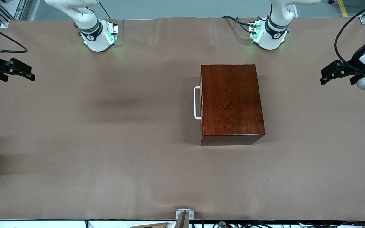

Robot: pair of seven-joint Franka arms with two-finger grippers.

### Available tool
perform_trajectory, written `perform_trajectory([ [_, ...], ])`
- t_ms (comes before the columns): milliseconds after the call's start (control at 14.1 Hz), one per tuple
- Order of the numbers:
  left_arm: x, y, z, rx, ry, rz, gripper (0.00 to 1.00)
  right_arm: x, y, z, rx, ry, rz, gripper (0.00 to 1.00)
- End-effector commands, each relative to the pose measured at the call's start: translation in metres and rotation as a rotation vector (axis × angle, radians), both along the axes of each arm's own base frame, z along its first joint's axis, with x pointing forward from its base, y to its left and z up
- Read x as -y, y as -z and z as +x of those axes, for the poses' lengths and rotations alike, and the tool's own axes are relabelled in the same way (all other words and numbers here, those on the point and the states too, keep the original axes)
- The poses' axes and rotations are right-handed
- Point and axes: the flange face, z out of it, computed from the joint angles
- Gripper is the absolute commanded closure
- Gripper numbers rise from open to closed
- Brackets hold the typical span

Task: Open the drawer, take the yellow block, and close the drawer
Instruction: 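Move the left gripper from the box toward the white drawer handle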

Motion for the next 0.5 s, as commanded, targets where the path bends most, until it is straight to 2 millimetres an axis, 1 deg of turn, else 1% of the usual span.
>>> perform_trajectory([
  [0, -0.0005, 0.0008, -0.0007, 0.001, -0.006, -0.015, 0.0, 0.0034, -0.002, -0.0047, 0.001, -0.008, -0.006, 0.0],
  [425, 0.0035, -0.0008, -0.0001, 0.009, 0.002, -0.005, 0.0, 0.0034, -0.0028, -0.0045, 0.004, -0.008, -0.006, 0.0],
])
